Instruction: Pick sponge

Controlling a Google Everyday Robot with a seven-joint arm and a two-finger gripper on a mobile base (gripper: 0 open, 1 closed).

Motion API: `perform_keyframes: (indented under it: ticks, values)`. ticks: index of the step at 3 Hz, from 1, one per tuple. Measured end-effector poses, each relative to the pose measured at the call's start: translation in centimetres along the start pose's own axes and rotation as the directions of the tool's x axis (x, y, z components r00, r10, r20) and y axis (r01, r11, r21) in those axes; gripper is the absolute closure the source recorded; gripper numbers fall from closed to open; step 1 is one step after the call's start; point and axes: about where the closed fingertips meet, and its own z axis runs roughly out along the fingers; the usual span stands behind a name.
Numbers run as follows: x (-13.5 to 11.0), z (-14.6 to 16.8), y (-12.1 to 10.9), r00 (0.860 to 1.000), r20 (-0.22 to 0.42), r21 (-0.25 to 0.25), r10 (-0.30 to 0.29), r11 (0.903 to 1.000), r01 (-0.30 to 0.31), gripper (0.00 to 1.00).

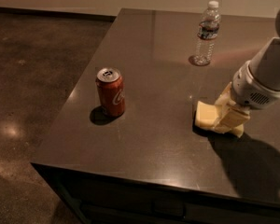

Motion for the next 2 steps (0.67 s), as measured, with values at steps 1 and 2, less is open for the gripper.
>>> perform_keyframes:
  ticks: [1,2]
  values:
    - [-1.2,-1.4,-0.8,1.0,0.029,-0.018,0.006,0.9998,-0.005,0.88]
    - [-3.3,-3.5,-1.7,0.996,0.085,-0.042,-0.006,0.9991,0.01,1.0]
